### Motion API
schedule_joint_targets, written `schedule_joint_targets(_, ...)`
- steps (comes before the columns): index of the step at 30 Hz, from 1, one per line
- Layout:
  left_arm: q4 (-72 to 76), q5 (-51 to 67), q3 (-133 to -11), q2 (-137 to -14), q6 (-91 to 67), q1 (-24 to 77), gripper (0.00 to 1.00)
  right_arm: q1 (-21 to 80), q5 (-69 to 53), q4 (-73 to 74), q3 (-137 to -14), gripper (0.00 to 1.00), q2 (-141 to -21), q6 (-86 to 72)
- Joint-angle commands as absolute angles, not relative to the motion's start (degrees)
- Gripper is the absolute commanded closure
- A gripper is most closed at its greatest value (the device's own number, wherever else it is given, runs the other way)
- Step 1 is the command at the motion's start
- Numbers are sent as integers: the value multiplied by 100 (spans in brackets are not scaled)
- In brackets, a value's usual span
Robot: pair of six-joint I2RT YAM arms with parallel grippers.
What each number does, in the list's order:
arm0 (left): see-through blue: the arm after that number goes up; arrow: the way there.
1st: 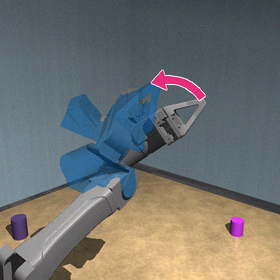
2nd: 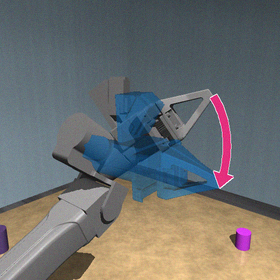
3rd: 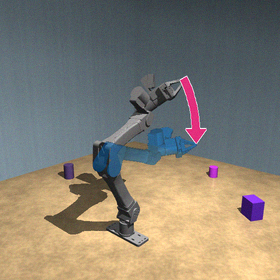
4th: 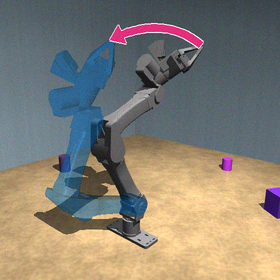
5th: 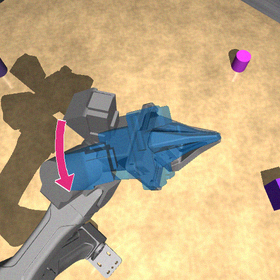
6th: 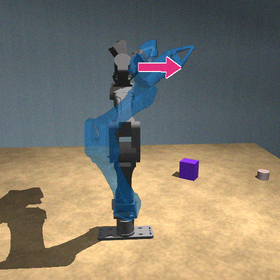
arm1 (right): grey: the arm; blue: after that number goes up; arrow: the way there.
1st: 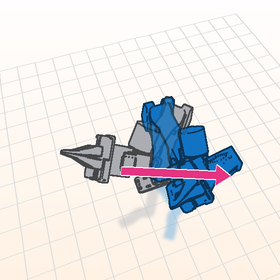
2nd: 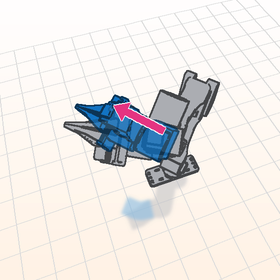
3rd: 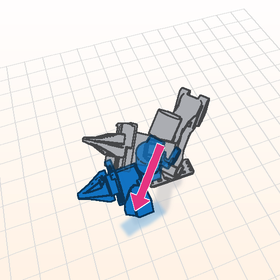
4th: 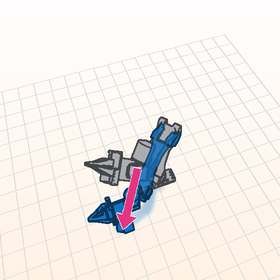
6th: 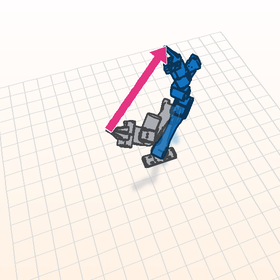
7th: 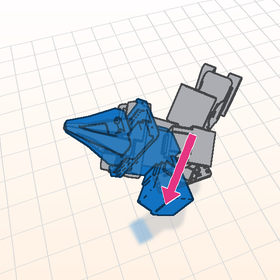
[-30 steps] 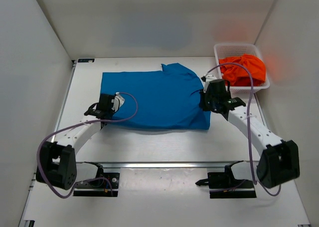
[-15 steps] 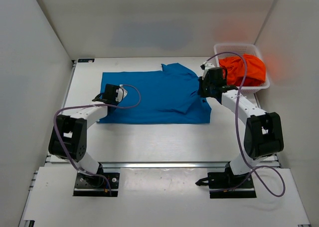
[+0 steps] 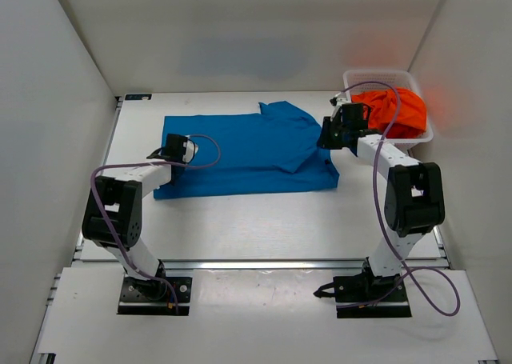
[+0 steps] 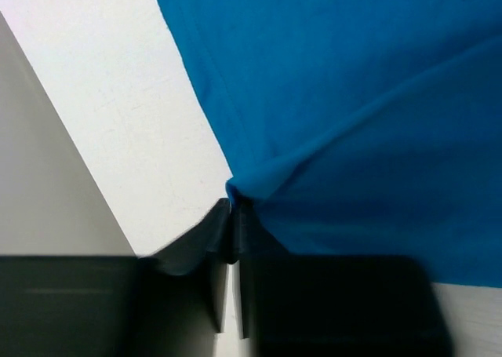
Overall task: Fold and stack the t-shirts
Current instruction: Fold the flattened tshirt in 1/3 of the way
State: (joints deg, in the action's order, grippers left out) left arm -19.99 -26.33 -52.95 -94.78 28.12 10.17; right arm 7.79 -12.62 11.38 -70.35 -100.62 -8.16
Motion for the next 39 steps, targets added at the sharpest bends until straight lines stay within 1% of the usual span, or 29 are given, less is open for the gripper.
schedule_joint_targets(1,-2004,-2637,-5466,-9527,2637,1028,74,756,-1581,791,-7330,67,-10099,-905)
schedule_joint_targets(2,-2039,-2645,-5502,-9545,2628,1037,67,756,-1565,782,-7339,60,-10142,-966)
schedule_joint_targets(3,-1961,-2654,-5563,-9580,2602,1028,53,756,-1538,808,-7313,48,-10116,-941)
schedule_joint_targets(4,-1960,-2733,-5624,-9624,2567,1002,44,738,-1460,861,-7330,41,-10099,-932)
schedule_joint_targets(5,-1916,-2812,-5703,-9676,2558,958,41,747,-1424,887,-7382,40,-10099,-923)
schedule_joint_targets(6,-1942,-2908,-5817,-9720,2523,941,31,721,-1389,931,-7418,37,-9994,-940)
schedule_joint_targets(7,-1986,-2953,-5975,-9747,2479,880,30,695,-1310,984,-7427,37,-9897,-993)
schedule_joint_targets(8,-2117,-2979,-6168,-9764,2392,818,22,694,-1223,1089,-7401,37,-9757,-1011)
schedule_joint_targets(9,-2196,-2919,-6257,-9730,2260,696,19,694,-1074,1177,-7279,38,-9617,-1037)
schedule_joint_targets(12,-2820,-2323,-6653,-9519,1917,484,17,764,-897,1406,-6604,36,-8984,-1046)
schedule_joint_targets(16,-3462,-1302,-6295,-9141,1539,18,21,695,-738,1599,-5513,35,-8219,-1212)
schedule_joint_targets(19,-3428,-906,-5863,-9123,1363,-228,20,598,-756,1582,-5151,34,-8165,-1266)
schedule_joint_targets(22,-3375,-520,-5739,-9289,1073,-281,19,327,-1045,1381,-5045,31,-8357,-1573)
schedule_joint_targets(24,-3393,-204,-5748,-9465,801,-517,19,132,-1317,1318,-4975,29,-8498,-1853)
schedule_joint_targets(29,-3427,123,-5897,-9668,668,-579,20,395,-1231,1335,-5027,23,-8666,-1767)
schedule_joint_targets(30,-3497,280,-5932,-9720,677,-563,20,413,-1239,1292,-5001,23,-8675,-1801)
schedule_joint_targets(32,-3577,185,-6037,-9852,598,-519,21,405,-1291,1231,-4913,24,-8753,-1942)
schedule_joint_targets(33,-3673,132,-6125,-9966,572,-519,24,387,-1275,1257,-4930,26,-8815,-1977)
schedule_joint_targets(35,-3909,18,-6353,-10237,449,-528,39,422,-1179,1327,-4930,28,-8877,-2100)
schedule_joint_targets(36,-4155,9,-6598,-10552,448,-536,42,448,-1073,1353,-4878,27,-8868,-2127)
schedule_joint_targets(37,-4488,78,-6835,-10895,422,-545,54,448,-959,1388,-4878,28,-8929,-2153)
schedule_joint_targets(38,-4674,201,-6942,-11012,448,-554,71,422,-975,1389,-4852,28,-8921,-2179)
schedule_joint_targets(39,-4763,289,-7074,-11239,448,-589,78,378,-976,1310,-4799,28,-8982,-2188)
